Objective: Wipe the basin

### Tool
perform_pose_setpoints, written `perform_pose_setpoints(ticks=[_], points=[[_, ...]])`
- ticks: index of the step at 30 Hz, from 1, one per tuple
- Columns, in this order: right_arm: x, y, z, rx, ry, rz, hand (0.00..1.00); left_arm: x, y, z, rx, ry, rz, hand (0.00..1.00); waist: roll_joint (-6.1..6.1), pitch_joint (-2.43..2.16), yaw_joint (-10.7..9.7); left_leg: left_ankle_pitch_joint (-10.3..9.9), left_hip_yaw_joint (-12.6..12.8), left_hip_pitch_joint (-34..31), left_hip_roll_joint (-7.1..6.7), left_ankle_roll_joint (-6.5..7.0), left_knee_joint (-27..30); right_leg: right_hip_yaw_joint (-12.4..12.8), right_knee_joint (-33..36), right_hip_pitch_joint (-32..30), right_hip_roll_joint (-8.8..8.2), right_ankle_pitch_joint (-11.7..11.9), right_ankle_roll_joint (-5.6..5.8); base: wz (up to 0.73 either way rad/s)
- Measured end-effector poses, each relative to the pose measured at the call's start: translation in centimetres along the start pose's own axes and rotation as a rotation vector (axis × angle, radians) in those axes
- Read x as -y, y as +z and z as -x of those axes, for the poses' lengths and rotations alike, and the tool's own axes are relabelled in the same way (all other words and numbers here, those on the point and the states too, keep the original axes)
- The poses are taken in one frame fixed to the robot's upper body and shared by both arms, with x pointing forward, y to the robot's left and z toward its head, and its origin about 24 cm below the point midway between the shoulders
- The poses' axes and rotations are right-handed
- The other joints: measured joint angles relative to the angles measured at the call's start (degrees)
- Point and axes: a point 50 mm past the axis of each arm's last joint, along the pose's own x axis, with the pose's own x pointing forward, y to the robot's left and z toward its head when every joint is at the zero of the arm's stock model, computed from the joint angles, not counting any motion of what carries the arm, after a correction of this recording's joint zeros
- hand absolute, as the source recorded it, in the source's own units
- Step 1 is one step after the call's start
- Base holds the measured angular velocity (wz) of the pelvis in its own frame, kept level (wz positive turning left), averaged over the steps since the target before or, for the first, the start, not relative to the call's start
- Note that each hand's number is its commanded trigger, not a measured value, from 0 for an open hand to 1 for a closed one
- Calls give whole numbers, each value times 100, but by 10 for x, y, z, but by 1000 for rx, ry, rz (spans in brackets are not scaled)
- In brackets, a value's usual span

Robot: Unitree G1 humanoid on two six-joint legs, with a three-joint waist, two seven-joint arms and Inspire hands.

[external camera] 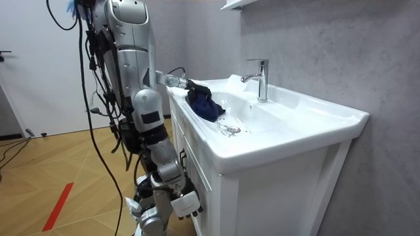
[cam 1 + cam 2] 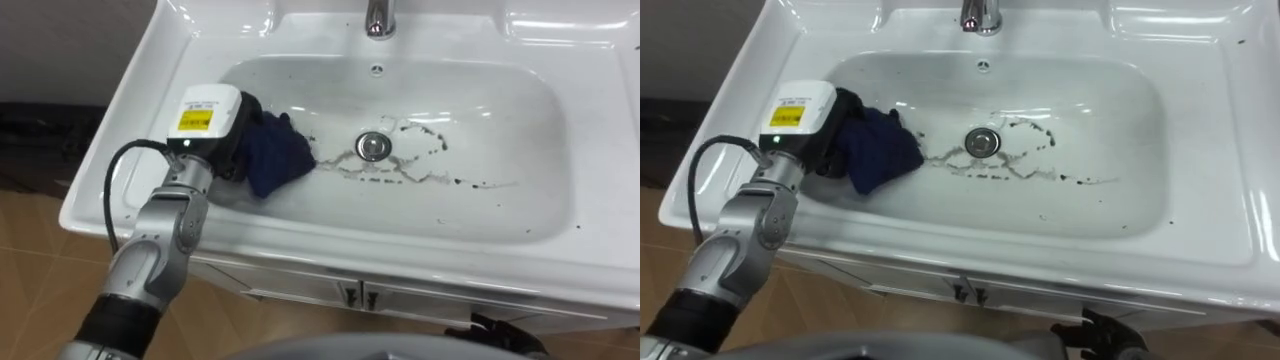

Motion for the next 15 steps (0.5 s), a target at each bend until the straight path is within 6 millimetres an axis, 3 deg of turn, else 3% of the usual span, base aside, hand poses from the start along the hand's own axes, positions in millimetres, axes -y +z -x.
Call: perform_pose_setpoints(ticks=[9, 15], points=[[-2, 6, -2, -16, -4, 2, 0, -3, 9, -9, 5, -90, -86, 100, 18, -26, -101, 0, 24, -39, 15, 1, 3, 21, 24, -54, -6, 6, 8, -1], [0, 6, -2, -20, -10, -5, 0, -3, 10, -9, -3, -157, -87, 100, 44, -18, -144, 0, 33, 6, 22, 1, 5, 34, 28, -41, -3, 6, 8, -1]])
